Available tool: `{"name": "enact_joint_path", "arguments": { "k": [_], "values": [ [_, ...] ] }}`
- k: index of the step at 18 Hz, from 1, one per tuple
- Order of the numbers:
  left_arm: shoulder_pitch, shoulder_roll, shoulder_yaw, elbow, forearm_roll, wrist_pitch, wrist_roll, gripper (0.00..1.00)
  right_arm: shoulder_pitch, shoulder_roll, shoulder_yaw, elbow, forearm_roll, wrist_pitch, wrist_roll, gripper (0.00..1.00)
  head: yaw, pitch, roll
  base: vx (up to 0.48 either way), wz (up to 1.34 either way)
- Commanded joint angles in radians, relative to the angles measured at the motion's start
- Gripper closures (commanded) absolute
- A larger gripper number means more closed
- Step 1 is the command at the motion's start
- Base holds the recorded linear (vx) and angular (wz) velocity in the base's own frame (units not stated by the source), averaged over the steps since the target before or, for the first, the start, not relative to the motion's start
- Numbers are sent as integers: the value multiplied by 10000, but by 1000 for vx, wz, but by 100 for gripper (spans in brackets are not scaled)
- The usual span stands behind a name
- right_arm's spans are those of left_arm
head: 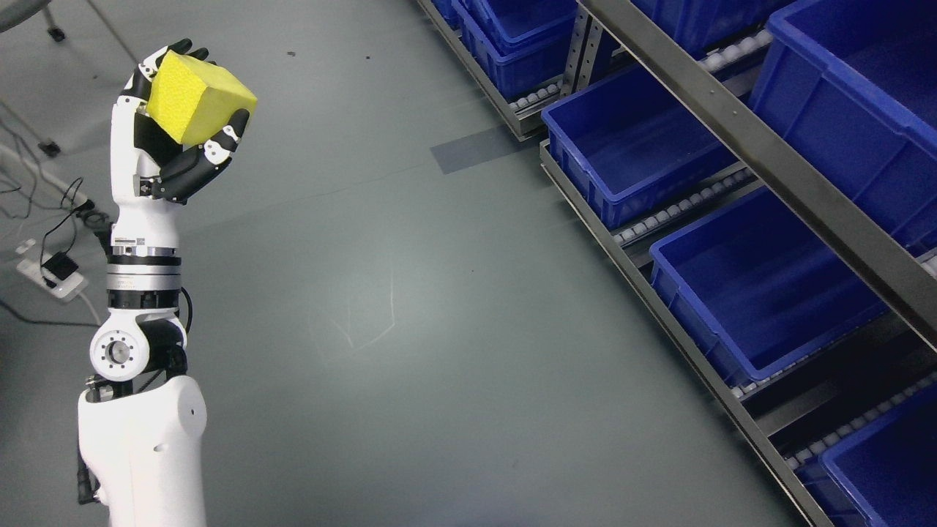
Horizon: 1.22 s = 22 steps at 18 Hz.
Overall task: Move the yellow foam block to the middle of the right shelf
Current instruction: 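Hold the cube raised in the left hand while turning toward the bins, then extend the left hand with the cube into a middle-row blue bin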
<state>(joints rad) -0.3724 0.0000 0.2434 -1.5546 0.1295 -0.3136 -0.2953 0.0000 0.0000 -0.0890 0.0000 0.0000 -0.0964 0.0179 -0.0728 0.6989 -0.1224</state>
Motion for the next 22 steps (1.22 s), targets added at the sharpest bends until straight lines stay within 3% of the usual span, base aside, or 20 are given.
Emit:
{"name": "enact_joint_path", "arguments": {
  "k": [1, 8, 22],
  "values": [
    [-80, 174, -117, -161, -7, -9, -38, 53, -30, -175, 0, -175, 0, -2, 5, 0, 0, 0, 0, 322, -366],
    [-418, 174, -1573, -361, -7, -70, -223, 53, -30, -175, 0, -175, 0, -2, 5, 0, 0, 0, 0, 307, -471],
    [-2257, 174, -2986, -377, -7, -132, -253, 53, -30, -175, 0, -175, 0, -2, 5, 0, 0, 0, 0, 159, -723]
  ]
}}
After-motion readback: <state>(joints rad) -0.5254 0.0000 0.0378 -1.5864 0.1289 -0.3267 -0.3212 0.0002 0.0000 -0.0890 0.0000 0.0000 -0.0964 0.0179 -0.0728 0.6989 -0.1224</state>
